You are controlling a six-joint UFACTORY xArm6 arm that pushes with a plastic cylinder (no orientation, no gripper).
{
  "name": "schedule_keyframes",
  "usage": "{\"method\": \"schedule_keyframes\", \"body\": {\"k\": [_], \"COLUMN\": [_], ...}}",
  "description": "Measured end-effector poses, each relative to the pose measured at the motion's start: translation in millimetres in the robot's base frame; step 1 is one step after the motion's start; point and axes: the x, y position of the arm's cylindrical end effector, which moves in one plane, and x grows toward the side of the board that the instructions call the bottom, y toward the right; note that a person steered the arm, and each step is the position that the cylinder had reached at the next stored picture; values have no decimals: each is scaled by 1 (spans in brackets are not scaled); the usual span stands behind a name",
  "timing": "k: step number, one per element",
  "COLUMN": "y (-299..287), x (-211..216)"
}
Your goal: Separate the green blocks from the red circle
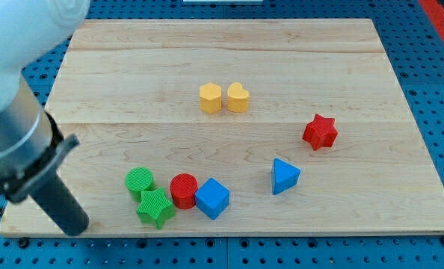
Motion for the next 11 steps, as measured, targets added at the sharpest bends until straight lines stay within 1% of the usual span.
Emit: {"method": "schedule_keyframes", "body": {"k": [1,3,4,5,6,7,8,9,10,11], "y": [14,162,184,178,172,136,108,111,136,128], "x": [1,0,-10,-24,-25,-29,-57,-84,-82,-57]}}
